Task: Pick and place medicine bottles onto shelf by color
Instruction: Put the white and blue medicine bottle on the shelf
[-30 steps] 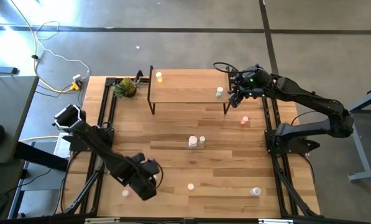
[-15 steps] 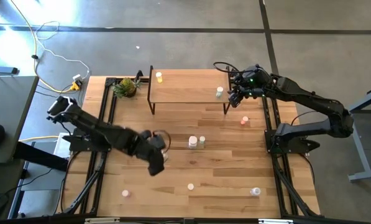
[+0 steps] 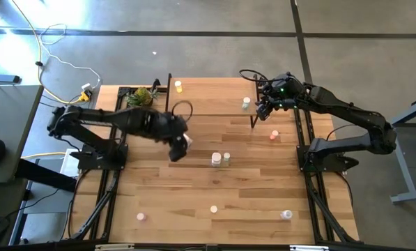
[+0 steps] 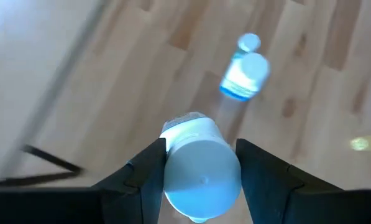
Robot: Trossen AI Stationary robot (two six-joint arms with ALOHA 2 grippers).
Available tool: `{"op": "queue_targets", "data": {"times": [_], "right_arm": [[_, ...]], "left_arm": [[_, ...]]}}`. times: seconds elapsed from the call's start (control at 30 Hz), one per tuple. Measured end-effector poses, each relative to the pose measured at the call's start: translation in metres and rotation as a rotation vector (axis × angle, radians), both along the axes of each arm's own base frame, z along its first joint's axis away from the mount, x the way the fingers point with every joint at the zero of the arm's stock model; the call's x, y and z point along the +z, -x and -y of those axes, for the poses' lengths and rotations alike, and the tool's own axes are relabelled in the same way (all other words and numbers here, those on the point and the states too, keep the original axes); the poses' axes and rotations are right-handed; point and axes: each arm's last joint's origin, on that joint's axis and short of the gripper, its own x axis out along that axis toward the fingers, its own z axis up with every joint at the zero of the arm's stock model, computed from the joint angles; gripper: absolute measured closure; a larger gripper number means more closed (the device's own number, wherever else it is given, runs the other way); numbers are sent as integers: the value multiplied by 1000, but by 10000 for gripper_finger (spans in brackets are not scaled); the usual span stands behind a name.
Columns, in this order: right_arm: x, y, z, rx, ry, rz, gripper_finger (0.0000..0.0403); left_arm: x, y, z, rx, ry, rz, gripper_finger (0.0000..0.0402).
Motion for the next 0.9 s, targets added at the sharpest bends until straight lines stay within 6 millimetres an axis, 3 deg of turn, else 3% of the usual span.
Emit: {"op": "queue_targets", "data": {"times": [0.57, 0.73, 0.9], "right_arm": [[0, 0, 0, 0, -1, -3, 244], [0, 0, 0, 0, -1, -3, 244], [0, 0, 0, 0, -1, -4, 244]], "left_arm": [[58, 32, -92, -218, -253, -47, 239], [64, 38, -109, -283, -319, -87, 239], [62, 36, -120, -352, -276, -160, 239]]}}
